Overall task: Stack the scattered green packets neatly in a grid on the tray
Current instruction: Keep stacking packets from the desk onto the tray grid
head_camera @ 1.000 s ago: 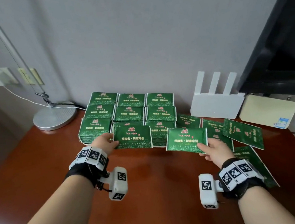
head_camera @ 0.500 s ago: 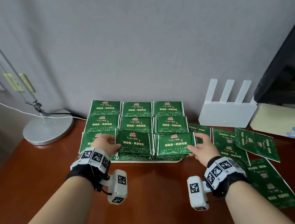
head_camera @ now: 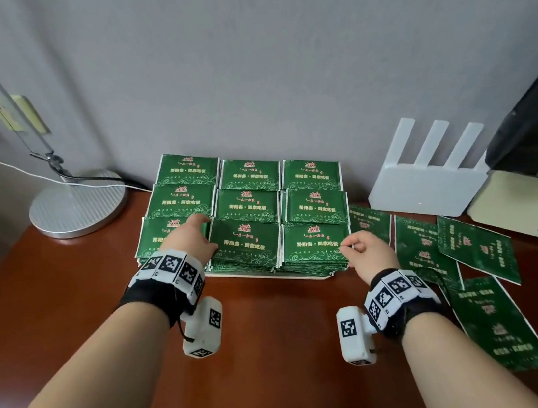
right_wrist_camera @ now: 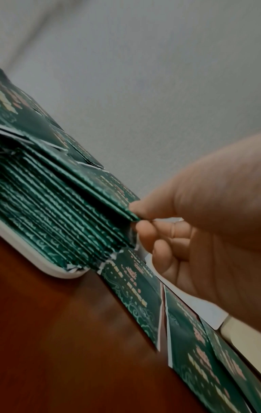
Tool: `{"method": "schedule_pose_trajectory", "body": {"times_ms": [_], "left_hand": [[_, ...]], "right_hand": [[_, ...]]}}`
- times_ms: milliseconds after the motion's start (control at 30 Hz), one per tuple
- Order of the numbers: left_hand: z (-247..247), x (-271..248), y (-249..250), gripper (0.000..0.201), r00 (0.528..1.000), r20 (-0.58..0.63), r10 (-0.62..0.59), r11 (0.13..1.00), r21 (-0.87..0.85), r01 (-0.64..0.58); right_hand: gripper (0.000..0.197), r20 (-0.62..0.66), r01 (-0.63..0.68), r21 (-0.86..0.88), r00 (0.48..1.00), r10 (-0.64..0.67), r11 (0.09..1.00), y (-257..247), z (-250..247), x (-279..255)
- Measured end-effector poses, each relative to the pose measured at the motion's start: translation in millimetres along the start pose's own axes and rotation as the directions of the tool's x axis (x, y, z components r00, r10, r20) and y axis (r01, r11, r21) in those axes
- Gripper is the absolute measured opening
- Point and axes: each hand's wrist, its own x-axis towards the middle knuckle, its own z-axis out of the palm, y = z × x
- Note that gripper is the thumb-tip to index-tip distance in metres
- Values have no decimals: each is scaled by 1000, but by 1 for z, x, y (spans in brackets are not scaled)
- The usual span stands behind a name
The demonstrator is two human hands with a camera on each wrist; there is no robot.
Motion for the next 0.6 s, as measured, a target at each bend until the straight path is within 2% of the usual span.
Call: {"method": "schedule_pose_trajectory", "body": {"times_ms": [400,600], "left_hand": [[6,9,1,52,995,22,-99,992,-79,100],[6,10,1,55,993,21,-118,991,-58,119]], "right_hand": [[4,-33,-20,58,999,22,998,6,2,3],[4,-42,-26,58,999,29,998,8,4,5]]}}
